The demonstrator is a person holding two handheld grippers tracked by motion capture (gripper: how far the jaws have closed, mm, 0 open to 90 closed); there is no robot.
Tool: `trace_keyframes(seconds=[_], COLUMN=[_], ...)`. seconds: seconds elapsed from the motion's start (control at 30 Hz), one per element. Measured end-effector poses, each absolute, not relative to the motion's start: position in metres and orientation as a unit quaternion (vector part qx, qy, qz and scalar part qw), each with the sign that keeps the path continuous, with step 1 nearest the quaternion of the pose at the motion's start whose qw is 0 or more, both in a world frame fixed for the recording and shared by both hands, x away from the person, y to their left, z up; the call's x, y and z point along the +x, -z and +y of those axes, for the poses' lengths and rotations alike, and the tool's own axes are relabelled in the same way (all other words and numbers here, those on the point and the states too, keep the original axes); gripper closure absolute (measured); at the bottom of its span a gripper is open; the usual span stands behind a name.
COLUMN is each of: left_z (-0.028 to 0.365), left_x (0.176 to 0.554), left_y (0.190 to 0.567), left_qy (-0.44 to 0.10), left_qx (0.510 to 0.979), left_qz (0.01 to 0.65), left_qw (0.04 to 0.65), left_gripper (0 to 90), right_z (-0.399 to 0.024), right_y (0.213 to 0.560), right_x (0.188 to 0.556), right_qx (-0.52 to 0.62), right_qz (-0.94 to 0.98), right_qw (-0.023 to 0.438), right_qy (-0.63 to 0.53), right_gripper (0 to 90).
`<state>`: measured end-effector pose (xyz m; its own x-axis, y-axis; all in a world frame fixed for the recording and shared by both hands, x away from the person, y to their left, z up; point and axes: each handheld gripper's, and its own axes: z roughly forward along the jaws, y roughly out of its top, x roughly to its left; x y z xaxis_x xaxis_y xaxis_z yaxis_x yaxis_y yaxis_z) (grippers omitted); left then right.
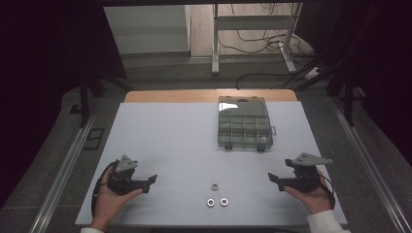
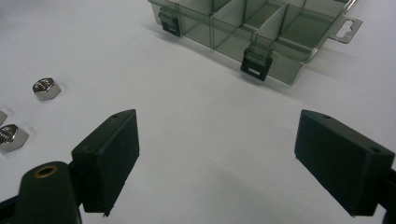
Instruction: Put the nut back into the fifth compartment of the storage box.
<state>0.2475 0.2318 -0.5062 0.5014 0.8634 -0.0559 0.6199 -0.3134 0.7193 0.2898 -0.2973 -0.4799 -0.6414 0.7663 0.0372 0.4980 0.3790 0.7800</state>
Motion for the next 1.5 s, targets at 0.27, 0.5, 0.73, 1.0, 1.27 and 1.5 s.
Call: trace_keyframes(seconds=[0.27,0.5,0.73,1.0,1.27,1.5], left_z=[0.231,0.235,0.236,0.236,0.234,0.234], left_x=[0.246,0.239,0.239,0.239,0.243,0.241], left_y=[0.506,0.504,0.505,0.506,0.504,0.504], left_qy=[-0.174,-0.177,-0.175,-0.174,-0.173,-0.172], left_qx=[0.796,0.795,0.799,0.801,0.802,0.802], left_qz=[0.466,0.464,0.461,0.459,0.456,0.456], left_qw=[0.346,0.35,0.345,0.343,0.345,0.345], left_gripper=[9.0,9.2,9.3,9.3,9.4,9.4], right_z=[-0.298,-0.297,-0.295,-0.293,-0.295,-0.288], right_y=[0.483,0.482,0.481,0.48,0.476,0.472], right_x=[0.289,0.288,0.289,0.288,0.285,0.289], right_qx=[0.39,0.39,0.391,0.39,0.391,0.384], right_qz=[0.817,0.818,0.819,0.82,0.818,0.822], right_qw=[0.168,0.169,0.174,0.178,0.175,0.172], right_qy=[-0.391,-0.387,-0.382,-0.38,-0.384,-0.384], right_gripper=[14.6,14.8,15.3,15.3,15.6,15.7])
